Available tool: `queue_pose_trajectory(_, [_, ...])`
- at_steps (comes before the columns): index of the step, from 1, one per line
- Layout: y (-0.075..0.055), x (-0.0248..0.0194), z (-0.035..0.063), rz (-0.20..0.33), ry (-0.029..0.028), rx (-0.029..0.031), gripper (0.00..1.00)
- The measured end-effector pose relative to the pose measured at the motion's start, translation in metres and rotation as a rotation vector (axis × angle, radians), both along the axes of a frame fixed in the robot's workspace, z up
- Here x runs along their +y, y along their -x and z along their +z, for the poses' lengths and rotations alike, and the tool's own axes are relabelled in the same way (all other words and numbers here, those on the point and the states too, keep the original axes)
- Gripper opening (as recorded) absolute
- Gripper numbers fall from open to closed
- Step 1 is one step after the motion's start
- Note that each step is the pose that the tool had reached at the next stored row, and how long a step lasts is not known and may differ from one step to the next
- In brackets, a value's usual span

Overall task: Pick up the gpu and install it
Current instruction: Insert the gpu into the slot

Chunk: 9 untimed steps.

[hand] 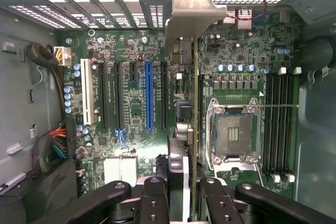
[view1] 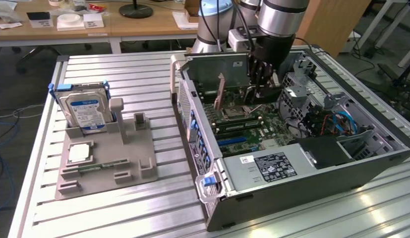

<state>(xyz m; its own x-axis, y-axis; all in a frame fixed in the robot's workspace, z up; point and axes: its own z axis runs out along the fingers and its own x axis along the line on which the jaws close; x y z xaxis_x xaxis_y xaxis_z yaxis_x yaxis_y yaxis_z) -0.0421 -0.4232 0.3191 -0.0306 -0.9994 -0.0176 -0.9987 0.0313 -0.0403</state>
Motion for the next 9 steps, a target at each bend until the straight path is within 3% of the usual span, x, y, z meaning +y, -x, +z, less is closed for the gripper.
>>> queue_pose_trajectory(9, [0.0073,-0.0005,-0.0049,-0.003,0.0001,0.0000,0.28])
